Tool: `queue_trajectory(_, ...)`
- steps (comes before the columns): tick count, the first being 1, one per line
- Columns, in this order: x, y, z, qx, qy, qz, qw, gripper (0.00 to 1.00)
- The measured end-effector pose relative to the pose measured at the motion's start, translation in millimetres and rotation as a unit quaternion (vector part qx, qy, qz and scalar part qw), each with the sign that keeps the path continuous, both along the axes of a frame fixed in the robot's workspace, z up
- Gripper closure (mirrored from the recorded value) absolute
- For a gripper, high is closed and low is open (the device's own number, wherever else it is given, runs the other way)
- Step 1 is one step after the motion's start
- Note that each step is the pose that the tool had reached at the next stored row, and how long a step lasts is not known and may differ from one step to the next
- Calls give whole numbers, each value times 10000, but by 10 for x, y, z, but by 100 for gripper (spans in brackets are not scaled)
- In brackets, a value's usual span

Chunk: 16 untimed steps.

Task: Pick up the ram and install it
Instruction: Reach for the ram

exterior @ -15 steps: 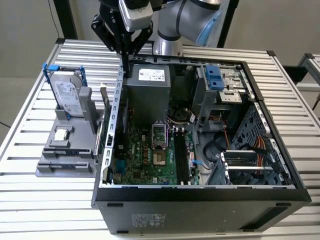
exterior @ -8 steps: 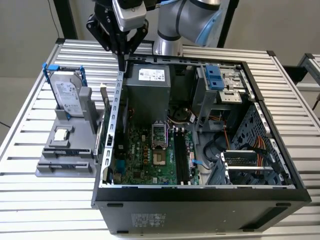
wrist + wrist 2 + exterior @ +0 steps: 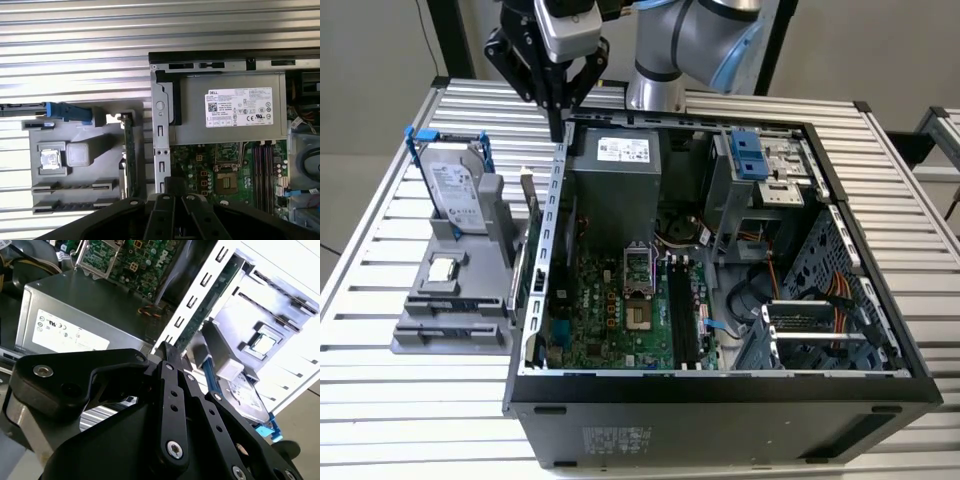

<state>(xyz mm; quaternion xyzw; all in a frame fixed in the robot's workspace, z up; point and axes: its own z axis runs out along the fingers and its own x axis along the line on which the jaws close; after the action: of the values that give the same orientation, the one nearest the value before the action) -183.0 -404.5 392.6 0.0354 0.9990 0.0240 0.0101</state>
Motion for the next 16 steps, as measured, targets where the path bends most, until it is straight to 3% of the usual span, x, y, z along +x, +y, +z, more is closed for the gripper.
queue_trajectory(16, -171, 0, 0, 0, 0, 0, 10000, 100)
